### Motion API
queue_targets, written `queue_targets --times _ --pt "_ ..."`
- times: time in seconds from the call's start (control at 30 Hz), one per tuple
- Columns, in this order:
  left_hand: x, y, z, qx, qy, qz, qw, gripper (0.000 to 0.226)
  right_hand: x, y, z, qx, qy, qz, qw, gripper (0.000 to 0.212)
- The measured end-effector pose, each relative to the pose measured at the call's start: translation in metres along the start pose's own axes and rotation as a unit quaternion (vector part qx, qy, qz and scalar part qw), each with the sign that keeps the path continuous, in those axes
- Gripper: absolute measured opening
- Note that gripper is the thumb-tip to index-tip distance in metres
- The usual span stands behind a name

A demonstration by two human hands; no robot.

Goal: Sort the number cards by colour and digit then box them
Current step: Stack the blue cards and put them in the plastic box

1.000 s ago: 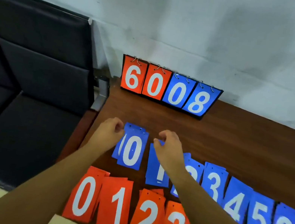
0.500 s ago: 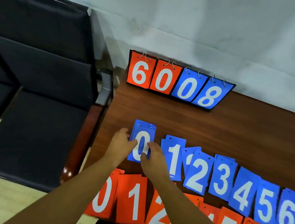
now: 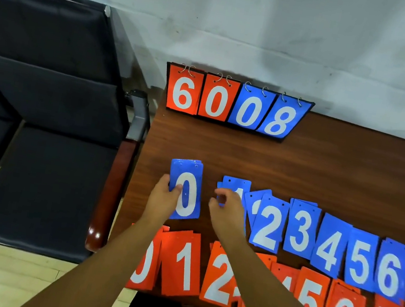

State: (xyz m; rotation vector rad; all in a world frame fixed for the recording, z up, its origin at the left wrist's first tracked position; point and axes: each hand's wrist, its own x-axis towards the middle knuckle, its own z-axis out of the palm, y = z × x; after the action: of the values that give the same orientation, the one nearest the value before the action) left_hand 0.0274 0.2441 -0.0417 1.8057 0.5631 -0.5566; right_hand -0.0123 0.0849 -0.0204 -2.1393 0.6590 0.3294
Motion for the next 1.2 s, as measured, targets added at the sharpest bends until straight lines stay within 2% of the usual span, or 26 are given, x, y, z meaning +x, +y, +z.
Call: queue_targets --times 0.07,0.17,0.3,0.43,0.5,0.63,0.73,0.83,1.0,1.1,1.2 --pt "-0.005 0.001 -0.003 -0.008 -0.003 0.000 1.000 0.007 -0.006 0.014 -0.017 -0.090 0.005 -0.019 0.996 0.034" --pt "-0.008 0.005 -0.008 -0.006 -0.004 -0.004 1.000 0.009 -0.019 0.034 -0.028 -0.228 -0.059 -0.054 0.970 0.048" --pt "-0.007 0.007 -0.016 -0.008 -0.004 -0.014 1.000 0.008 -0.025 0.041 -0.018 -0.298 -0.095 -0.067 0.947 0.047" --pt "-0.005 0.007 -0.021 0.001 0.005 -0.009 1.000 0.013 -0.020 0.036 -0.006 -0.310 -0.077 -0.117 0.941 0.038" --pt "-0.006 0.005 -0.023 0.007 0.007 -0.008 1.000 0.014 -0.017 0.032 -0.001 -0.301 -0.048 -0.112 0.946 0.039" --pt "-0.007 0.002 -0.027 0.004 0.008 0.000 1.000 0.013 -0.003 0.022 0.002 -0.298 0.029 -0.005 0.954 0.066" --pt "-0.008 -0.002 -0.031 -0.005 0.010 -0.004 1.000 0.014 0.008 0.017 0.008 -0.324 0.025 0.054 0.944 0.075" --pt "-0.009 -0.009 -0.038 -0.005 0.020 -0.022 1.000 0.013 0.015 0.014 0.013 -0.303 0.015 0.098 0.948 0.079" --pt "-0.011 -0.015 -0.045 -0.013 0.028 -0.031 0.999 0.008 0.015 0.022 0.012 -0.228 -0.008 0.056 0.972 0.066" --pt "-0.013 -0.012 -0.043 -0.004 0.018 -0.032 0.999 0.013 0.006 0.029 0.009 -0.268 0.005 0.011 0.963 0.059" --pt "-0.013 -0.011 -0.042 -0.003 0.016 -0.030 0.999 0.015 0.004 0.025 0.009 -0.255 0.008 0.049 0.966 0.060"
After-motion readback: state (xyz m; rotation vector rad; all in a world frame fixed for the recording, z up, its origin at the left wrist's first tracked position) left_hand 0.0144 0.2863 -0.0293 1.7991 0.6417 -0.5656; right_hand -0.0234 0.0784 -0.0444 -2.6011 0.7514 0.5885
